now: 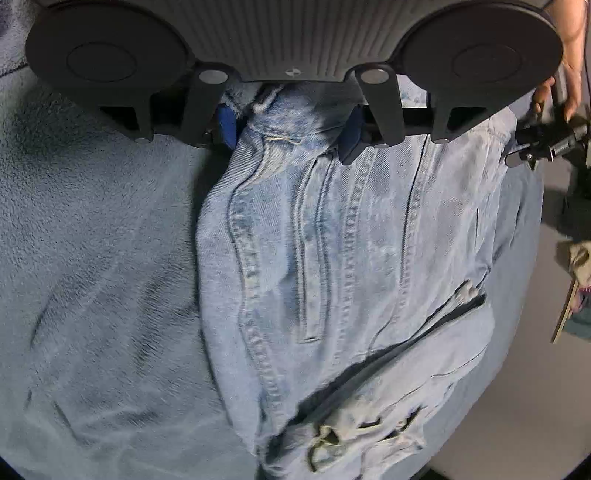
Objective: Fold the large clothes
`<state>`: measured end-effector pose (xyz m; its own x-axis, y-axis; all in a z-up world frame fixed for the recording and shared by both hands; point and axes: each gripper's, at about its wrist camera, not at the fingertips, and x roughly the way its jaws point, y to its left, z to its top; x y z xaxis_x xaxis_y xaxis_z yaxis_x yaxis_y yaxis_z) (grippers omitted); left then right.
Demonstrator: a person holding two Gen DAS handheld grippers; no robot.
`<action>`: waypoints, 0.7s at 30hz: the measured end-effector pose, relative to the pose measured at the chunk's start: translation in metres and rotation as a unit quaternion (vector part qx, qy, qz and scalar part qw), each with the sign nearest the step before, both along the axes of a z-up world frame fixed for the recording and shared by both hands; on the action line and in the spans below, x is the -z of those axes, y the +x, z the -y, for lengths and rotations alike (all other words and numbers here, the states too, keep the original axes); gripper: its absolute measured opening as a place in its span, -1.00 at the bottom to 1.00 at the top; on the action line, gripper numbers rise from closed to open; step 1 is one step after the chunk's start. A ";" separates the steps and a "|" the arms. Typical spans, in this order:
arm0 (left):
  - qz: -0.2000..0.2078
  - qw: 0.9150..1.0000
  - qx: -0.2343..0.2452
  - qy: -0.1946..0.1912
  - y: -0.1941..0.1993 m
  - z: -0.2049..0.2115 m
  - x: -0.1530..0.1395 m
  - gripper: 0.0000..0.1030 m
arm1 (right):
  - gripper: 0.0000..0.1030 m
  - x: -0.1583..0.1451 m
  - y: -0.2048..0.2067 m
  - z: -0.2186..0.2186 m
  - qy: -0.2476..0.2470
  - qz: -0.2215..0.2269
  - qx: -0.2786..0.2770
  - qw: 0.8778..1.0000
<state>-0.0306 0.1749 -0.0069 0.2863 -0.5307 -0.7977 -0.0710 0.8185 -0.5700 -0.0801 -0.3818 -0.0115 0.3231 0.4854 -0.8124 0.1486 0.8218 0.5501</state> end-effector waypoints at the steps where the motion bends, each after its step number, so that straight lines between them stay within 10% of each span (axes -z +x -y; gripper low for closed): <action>1: 0.001 1.000 0.001 -0.002 0.002 0.000 0.002 0.48 | 0.15 -0.001 0.000 0.001 0.010 0.004 0.000 1.000; 9: 0.006 0.999 0.026 -0.026 0.003 0.001 0.011 0.43 | -0.06 0.008 0.008 -0.005 0.044 -0.004 -0.024 0.999; 12: 0.005 0.999 -0.012 -0.036 -0.002 -0.014 0.017 -0.42 | -0.37 0.004 0.008 -0.002 0.063 0.016 -0.011 0.998; 21: 0.050 0.982 -0.033 -0.181 -0.013 -0.037 0.010 -0.67 | -0.47 -0.026 0.002 0.030 0.179 0.136 0.064 0.972</action>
